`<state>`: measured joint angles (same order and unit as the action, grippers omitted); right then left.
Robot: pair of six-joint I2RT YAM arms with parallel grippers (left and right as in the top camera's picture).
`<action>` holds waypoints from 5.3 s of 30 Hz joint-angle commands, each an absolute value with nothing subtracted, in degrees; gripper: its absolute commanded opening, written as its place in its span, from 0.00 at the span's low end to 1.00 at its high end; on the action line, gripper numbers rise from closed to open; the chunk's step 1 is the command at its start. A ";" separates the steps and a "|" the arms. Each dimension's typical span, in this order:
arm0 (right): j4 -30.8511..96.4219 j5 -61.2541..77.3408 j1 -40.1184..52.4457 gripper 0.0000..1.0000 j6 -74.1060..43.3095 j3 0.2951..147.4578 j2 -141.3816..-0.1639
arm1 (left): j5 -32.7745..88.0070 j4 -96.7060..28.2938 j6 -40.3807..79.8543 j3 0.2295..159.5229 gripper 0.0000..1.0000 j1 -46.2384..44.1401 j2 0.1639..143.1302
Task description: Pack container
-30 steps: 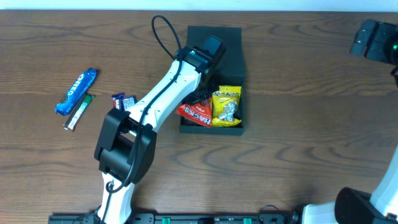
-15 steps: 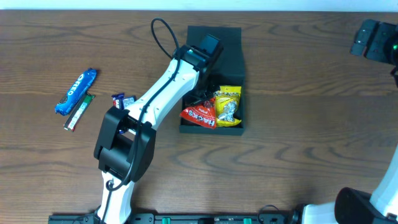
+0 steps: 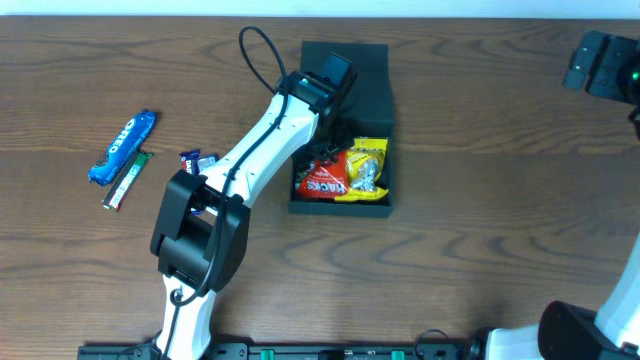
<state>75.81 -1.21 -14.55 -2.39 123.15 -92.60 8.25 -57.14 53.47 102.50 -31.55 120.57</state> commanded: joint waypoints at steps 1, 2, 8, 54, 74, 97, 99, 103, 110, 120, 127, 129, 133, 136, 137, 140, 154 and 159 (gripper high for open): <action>76.01 -1.02 -15.07 0.99 -3.16 122.93 -91.77 | 7.31 -56.69 50.59 103.28 0.82 -31.31 120.60; 76.03 -1.02 -15.07 0.99 -3.16 122.93 -91.77 | 7.29 -56.69 49.98 103.57 0.86 -31.31 120.29; 76.42 1.10 -15.07 0.83 -2.90 122.87 -91.88 | 5.52 -56.75 43.44 107.02 0.98 -31.31 116.27; 51.70 9.08 22.65 0.01 -5.96 80.14 -110.78 | -10.87 -60.73 25.28 107.74 0.06 -6.39 99.66; 52.05 6.24 23.99 0.02 -5.06 90.48 -107.94 | -10.87 -60.84 25.28 107.74 0.07 -6.39 99.66; 49.34 13.54 30.74 0.01 -4.23 92.01 -118.02 | -11.94 -60.60 25.26 107.74 0.06 -2.48 99.68; 49.71 13.54 30.98 0.02 -4.23 92.01 -119.44 | -11.97 -60.62 25.26 107.74 0.06 -2.48 99.68; 49.74 13.58 31.62 0.02 -4.23 92.01 -122.34 | -11.97 -60.62 25.26 107.74 0.06 -2.48 99.70; 49.15 13.56 32.34 0.02 -4.23 92.01 -124.84 | -11.92 -60.60 25.28 107.72 0.06 -2.48 100.22; 47.66 14.24 33.56 0.02 -4.21 91.98 -128.29 | -9.08 -60.62 25.28 107.72 0.06 -2.48 103.22; 47.86 24.62 33.58 0.02 -2.04 92.66 -127.35 | -9.08 -60.38 25.30 107.72 0.06 -2.50 103.83; 48.42 26.17 33.34 0.01 -2.04 93.47 -126.52 | -8.91 -60.38 25.30 107.72 0.06 -2.50 103.83; 49.39 25.43 32.56 0.02 -0.99 93.93 -124.62 | -8.88 -61.34 25.28 107.72 0.06 -2.55 103.83; 49.63 23.24 31.77 0.01 -1.02 93.93 -122.98 | -7.46 -63.26 25.28 106.54 0.06 -2.59 103.90; 49.65 22.81 31.44 0.02 -0.99 93.95 -122.45 | -5.34 -63.53 25.28 105.14 0.06 -2.59 103.90; 49.65 22.46 30.74 0.02 -0.99 93.97 -121.71 | 2.24 -62.46 25.28 97.73 0.06 -2.72 103.90; 49.25 21.80 30.06 0.01 -1.17 93.97 -121.58 | 30.98 -44.86 28.16 65.39 0.06 -6.57 103.88; 48.80 20.97 30.15 0.01 -2.17 93.97 -121.60 | 31.70 -42.28 31.79 64.18 0.06 -9.28 103.88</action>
